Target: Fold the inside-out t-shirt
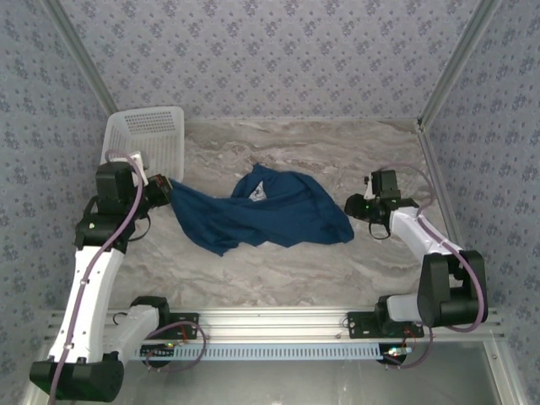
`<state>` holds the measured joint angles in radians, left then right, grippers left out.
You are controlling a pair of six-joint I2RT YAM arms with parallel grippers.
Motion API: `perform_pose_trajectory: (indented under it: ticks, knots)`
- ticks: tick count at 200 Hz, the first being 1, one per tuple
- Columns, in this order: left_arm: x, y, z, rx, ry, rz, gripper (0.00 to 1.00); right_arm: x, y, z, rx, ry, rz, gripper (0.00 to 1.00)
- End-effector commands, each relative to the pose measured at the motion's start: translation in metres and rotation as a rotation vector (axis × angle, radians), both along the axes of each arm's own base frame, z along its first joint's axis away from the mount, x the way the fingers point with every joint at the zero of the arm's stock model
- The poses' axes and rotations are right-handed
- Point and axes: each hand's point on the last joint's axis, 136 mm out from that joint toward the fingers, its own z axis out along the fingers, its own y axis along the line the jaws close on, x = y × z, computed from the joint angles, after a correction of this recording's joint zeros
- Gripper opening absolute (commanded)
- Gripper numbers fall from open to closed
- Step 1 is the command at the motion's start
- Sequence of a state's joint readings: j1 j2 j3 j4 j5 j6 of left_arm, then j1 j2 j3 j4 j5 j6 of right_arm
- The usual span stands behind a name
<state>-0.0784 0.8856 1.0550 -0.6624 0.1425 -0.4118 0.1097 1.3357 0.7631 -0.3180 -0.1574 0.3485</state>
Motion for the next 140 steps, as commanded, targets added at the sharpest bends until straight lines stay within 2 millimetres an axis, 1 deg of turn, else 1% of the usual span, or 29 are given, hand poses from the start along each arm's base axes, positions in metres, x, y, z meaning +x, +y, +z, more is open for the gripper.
perform_pose_trajectory:
  ticks: [1,25,33,49,58,67,79,84,88,120,140]
  knots:
    - [-0.007,-0.008,-0.010,-0.009,0.042,-0.057,0.00,-0.004,0.019,0.008,-0.039,-0.018,0.057,0.48]
    - [-0.010,-0.011,-0.024,-0.014,0.073,-0.075,0.00,-0.004,0.046,0.012,-0.161,-0.026,0.176,0.51]
    - [-0.010,-0.011,-0.027,-0.012,0.079,-0.077,0.00,-0.006,0.054,0.009,-0.203,-0.010,0.214,0.51]
    - [-0.009,-0.012,-0.028,-0.017,0.078,-0.081,0.00,-0.004,0.068,0.001,-0.282,0.017,0.280,0.48]
    - [-0.009,-0.013,-0.029,-0.024,0.080,-0.085,0.00,-0.005,0.074,-0.003,-0.336,0.032,0.308,0.44]
    - [-0.009,-0.014,-0.030,-0.028,0.084,-0.089,0.00,-0.006,0.077,-0.010,-0.381,0.054,0.330,0.39]
    - [-0.009,-0.015,-0.032,-0.034,0.092,-0.094,0.00,-0.009,0.080,-0.019,-0.425,0.088,0.357,0.36]
    - [-0.009,-0.016,-0.033,-0.036,0.094,-0.095,0.00,-0.011,0.081,-0.022,-0.439,0.103,0.365,0.36]
    - [-0.005,-0.016,-0.028,-0.038,0.067,-0.096,0.00,-0.011,0.081,-0.026,-0.449,0.115,0.371,0.36]
    - [-0.003,-0.018,-0.029,-0.047,0.070,-0.106,0.00,-0.010,0.079,-0.043,-0.513,0.183,0.390,0.36]
    - [-0.003,-0.019,-0.029,-0.048,0.066,-0.110,0.00,-0.009,0.078,-0.053,-0.538,0.209,0.400,0.38]
